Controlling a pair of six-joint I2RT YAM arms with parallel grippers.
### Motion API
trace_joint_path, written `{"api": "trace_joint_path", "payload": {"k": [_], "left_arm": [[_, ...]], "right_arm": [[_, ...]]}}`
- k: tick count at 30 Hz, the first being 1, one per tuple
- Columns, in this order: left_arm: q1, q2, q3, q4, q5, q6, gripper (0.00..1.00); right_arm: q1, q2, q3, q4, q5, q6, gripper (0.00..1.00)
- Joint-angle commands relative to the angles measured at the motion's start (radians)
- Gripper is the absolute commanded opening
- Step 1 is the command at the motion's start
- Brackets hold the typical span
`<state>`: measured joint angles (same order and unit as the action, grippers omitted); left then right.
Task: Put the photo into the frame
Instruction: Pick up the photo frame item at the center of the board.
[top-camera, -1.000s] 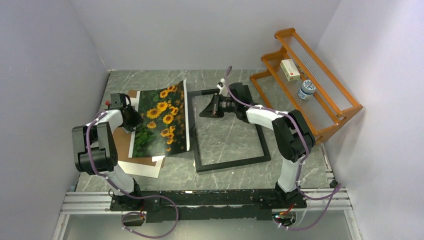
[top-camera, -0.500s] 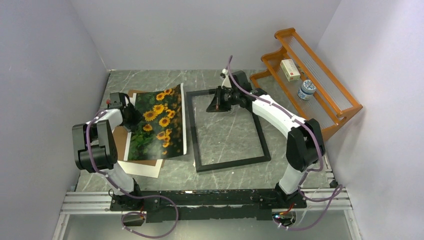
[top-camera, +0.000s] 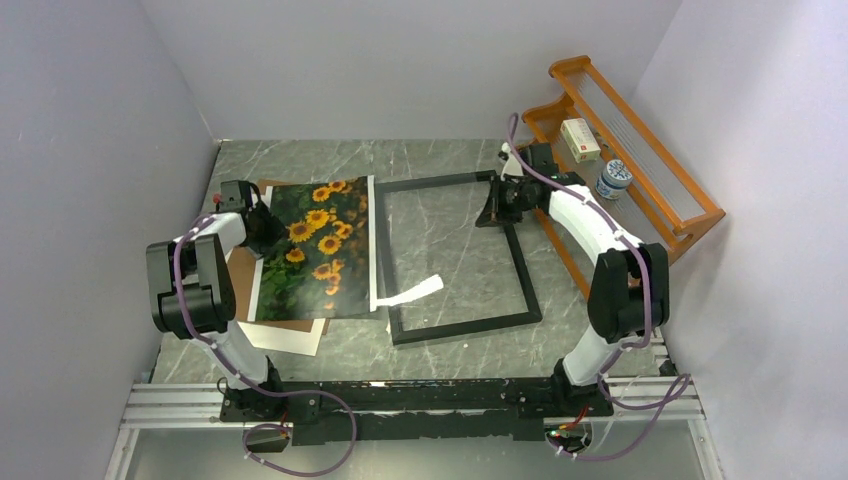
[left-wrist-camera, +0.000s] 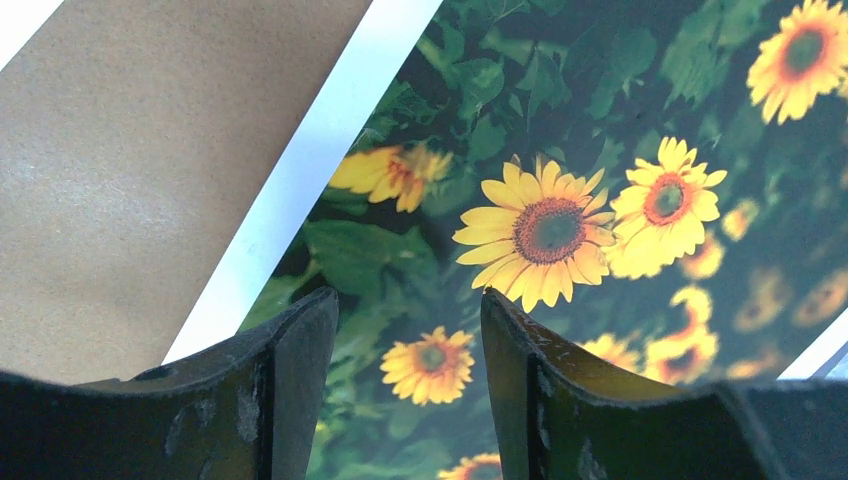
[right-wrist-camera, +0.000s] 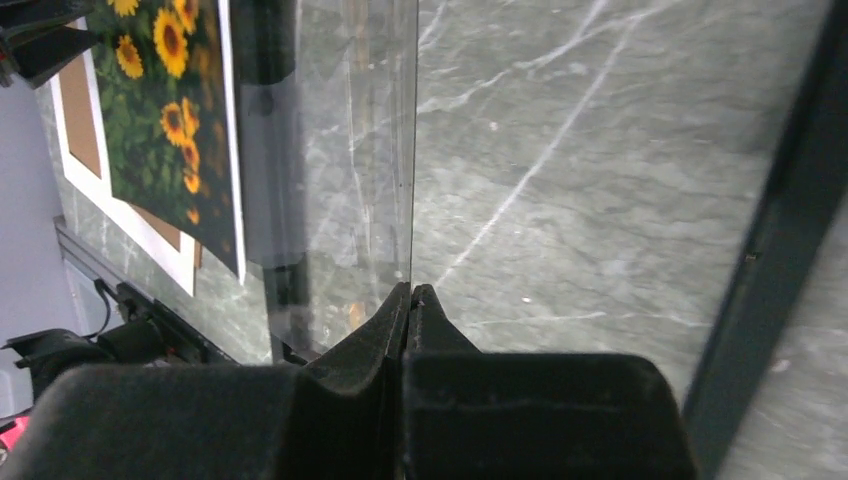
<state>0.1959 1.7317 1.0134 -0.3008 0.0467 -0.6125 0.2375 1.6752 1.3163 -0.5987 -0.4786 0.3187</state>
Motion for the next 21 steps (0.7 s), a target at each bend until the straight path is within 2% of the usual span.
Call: {"api": "trace_joint_path", "payload": {"k": [1,11,16,21], "left_arm": [[0.003,0.046,-0.002,-0.068,-0.012,0.026,0.62],[-0.049,-0.097,-0.055,0.021,0.214,0.006,0.64],[-0.184,-0.142,-0.051,0.045,0.270,-0.022,0.64],[-0.325,-0.148,-0.038,0.054,0.285,-0.036,0.65]], "right_arm": [[-0.055,-0.021,0.021,-0.029,-0.075,-0.154,0.00],[-0.098,0.002,-0.027,0.039,-0.069,-0.205,0.00],[-0.118,-0.012,-0.017,0.025,-0.018,-0.217,0.00],[-0.125,-0.106,-0.019,0.035,-0.025,-0.184,0.00]]}}
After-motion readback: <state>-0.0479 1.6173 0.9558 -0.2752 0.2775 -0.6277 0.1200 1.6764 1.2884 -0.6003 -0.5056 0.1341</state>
